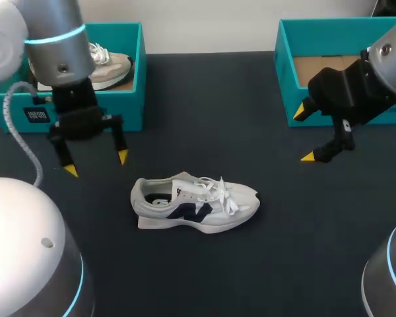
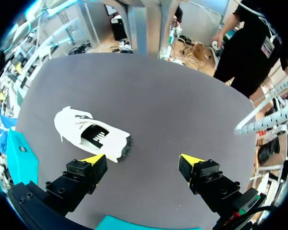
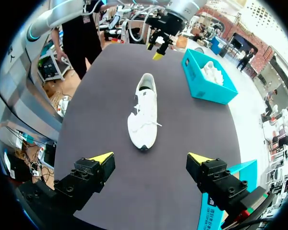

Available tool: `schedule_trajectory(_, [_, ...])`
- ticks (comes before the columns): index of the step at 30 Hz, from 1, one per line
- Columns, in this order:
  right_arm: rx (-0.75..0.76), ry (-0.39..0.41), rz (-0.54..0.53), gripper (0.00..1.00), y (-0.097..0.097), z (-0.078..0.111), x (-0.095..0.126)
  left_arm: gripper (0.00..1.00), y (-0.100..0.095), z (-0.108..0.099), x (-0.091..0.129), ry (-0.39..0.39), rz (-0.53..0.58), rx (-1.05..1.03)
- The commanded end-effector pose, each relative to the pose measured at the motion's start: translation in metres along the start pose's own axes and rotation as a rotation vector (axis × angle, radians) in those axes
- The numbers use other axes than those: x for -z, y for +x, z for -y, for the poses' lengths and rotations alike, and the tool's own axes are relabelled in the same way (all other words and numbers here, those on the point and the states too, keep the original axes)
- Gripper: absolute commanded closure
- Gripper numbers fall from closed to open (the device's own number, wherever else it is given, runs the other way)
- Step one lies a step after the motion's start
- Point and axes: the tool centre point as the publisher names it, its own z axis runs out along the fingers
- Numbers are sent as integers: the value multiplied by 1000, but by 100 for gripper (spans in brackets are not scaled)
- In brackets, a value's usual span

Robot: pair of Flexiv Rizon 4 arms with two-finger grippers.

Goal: Take the shoe out of the shoebox, open the shoe tongue, remove and reinsert the insole, then place the shoe into the shoebox

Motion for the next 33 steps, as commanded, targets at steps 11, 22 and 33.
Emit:
schedule_trajectory(11, [0,2,0,0,-1,0,-2,0,33,-10,-10,445,515,384])
schedule_trajectory(22, [0,2,0,0,-1,0,-2,0,62,-18,-21,619,772,552])
schedule_trajectory(33, [0,2,0,0,-1,0,-2,0,65,-16,-25,655,769,562])
